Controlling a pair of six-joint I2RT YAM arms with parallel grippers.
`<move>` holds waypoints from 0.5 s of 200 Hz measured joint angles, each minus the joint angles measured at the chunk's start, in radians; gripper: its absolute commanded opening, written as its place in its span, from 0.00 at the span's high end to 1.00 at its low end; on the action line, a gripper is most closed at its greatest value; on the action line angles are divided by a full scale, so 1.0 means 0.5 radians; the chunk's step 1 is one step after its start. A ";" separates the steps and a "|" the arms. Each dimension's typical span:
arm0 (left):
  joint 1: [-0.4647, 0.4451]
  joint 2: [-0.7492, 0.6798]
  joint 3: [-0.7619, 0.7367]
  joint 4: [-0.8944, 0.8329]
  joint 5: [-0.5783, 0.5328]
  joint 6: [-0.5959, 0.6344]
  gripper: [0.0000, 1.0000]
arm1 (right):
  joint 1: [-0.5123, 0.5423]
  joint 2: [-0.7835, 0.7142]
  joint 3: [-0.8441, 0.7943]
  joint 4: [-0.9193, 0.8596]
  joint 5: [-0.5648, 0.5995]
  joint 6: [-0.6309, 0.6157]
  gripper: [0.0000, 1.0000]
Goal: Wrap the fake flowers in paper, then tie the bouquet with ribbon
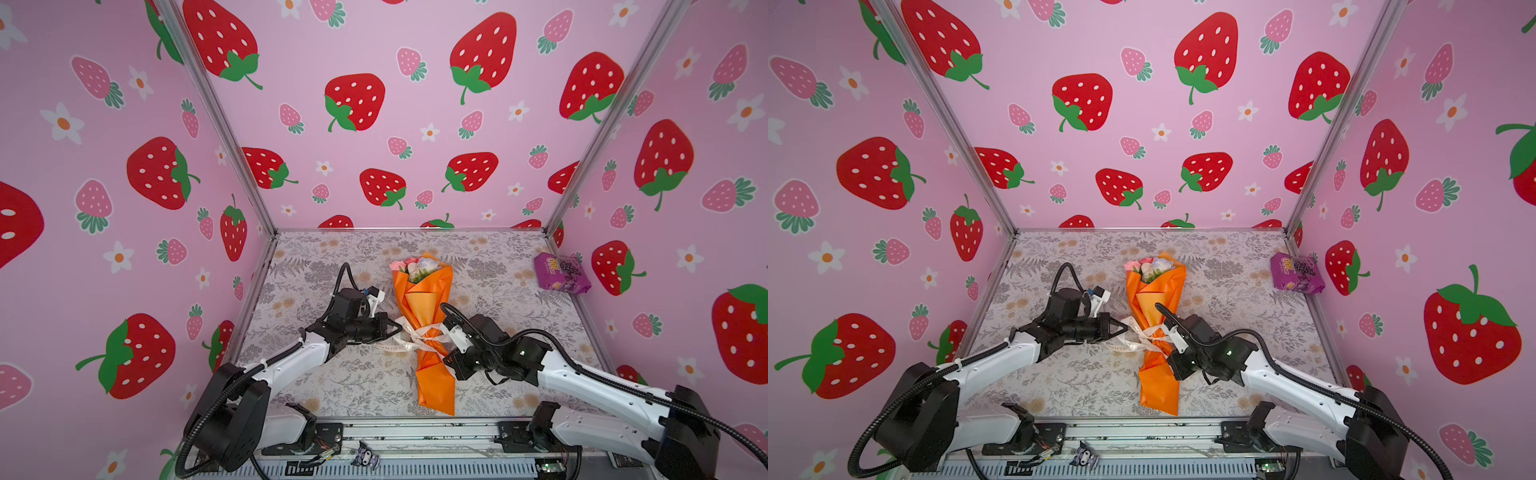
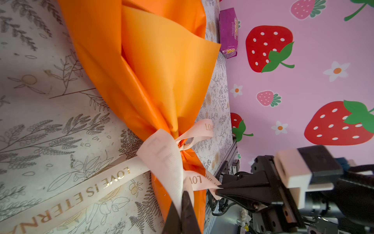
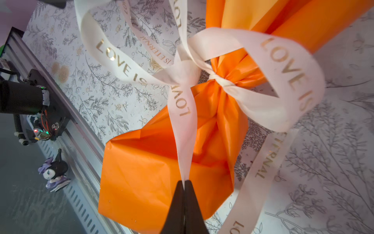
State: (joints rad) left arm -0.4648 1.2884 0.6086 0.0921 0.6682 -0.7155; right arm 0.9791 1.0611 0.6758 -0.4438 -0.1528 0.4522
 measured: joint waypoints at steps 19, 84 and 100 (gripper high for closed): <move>0.000 -0.001 -0.025 -0.018 -0.033 0.050 1.00 | 0.000 0.011 0.050 -0.091 0.102 0.000 1.00; 0.000 0.032 -0.206 -0.057 -0.212 0.171 0.99 | -0.001 0.115 0.121 -0.272 0.353 -0.003 1.00; -0.001 0.053 -0.220 -0.063 -0.233 0.188 0.98 | -0.003 0.116 0.121 -0.282 0.394 -0.008 1.00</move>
State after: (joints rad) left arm -0.4652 1.3148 0.4988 0.0605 0.5514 -0.6212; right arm 0.9775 1.1191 0.7361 -0.5850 0.0441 0.4480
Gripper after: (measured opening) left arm 0.041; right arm 0.046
